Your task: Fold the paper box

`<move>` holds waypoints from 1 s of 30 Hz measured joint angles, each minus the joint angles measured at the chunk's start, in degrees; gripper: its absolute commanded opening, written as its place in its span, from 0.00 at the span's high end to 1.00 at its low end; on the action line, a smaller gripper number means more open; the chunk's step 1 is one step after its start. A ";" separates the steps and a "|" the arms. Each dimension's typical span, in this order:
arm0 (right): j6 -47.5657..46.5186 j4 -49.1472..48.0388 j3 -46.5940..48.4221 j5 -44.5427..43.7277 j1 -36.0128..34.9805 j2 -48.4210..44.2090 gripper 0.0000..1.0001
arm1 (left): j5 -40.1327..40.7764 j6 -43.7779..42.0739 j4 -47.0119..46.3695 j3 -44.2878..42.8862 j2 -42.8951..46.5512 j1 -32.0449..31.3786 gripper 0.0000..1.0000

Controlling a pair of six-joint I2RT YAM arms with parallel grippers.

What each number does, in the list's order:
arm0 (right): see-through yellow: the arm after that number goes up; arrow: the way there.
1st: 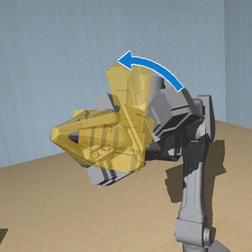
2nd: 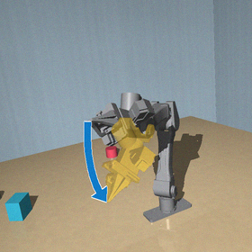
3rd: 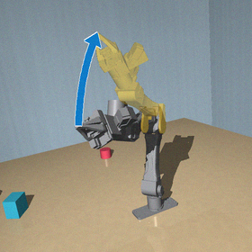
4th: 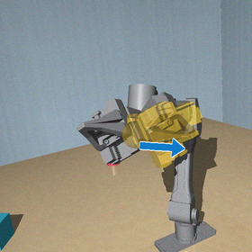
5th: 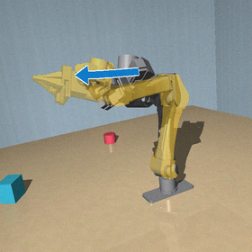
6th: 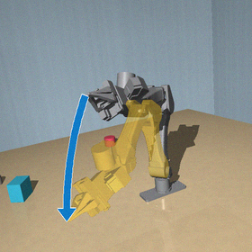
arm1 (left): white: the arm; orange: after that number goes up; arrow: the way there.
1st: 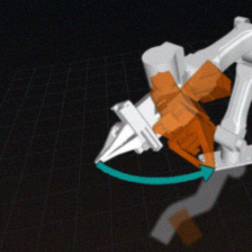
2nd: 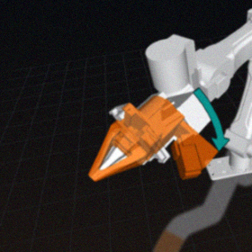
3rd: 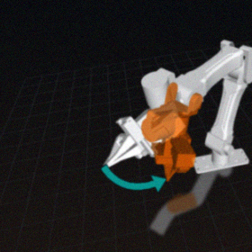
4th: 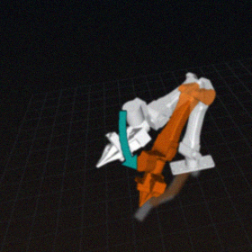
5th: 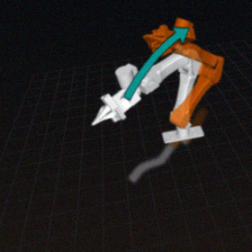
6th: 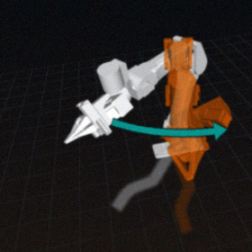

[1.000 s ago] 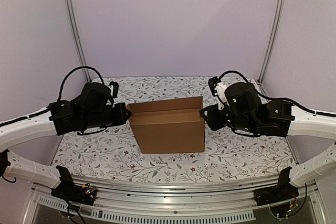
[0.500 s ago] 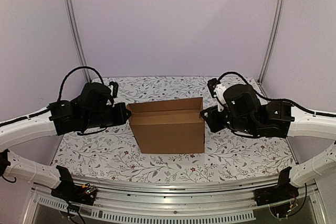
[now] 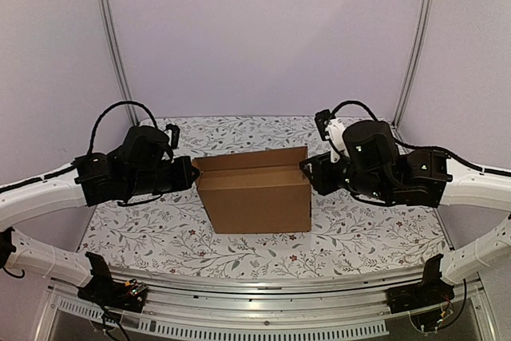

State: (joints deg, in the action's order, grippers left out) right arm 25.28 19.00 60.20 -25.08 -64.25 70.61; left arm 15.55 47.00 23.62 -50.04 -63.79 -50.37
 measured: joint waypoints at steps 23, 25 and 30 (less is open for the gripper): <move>0.24 0.15 2.38 -5.86 0.00 5.44 0.83 | 0.20 0.02 0.00 0.00 0.00 -0.26 1.00; 0.28 0.31 2.36 -5.95 0.00 5.33 0.84 | 0.17 0.02 0.00 0.00 0.00 -0.26 1.00; 0.57 0.57 1.64 -6.16 0.00 4.39 0.84 | 0.17 0.04 0.00 0.00 0.00 -0.26 1.00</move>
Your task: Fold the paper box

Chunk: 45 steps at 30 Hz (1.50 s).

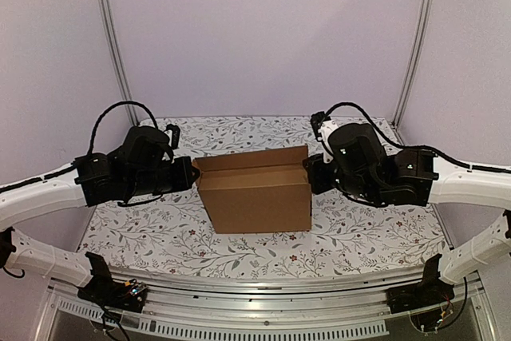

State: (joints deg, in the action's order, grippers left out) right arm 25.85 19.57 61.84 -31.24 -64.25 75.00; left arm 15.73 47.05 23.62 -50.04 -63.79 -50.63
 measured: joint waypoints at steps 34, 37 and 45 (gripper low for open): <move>2.01 0.42 -2.25 1.38 0.00 -1.40 0.92 | 0.28 0.24 -0.28 0.00 -0.20 -0.50 1.00; 2.25 0.07 -2.23 1.51 0.02 -0.96 0.93 | 0.44 0.33 -0.35 0.00 -0.26 -0.50 1.00; 2.40 -0.33 -2.23 1.29 0.02 -0.50 0.99 | 0.68 0.37 -0.33 0.00 -0.26 -0.55 1.00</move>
State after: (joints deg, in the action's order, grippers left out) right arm 28.25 19.25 59.61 -29.95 -64.23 74.50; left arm 16.40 47.42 23.29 -50.04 -64.05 -51.18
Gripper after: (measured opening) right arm 0.037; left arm 0.009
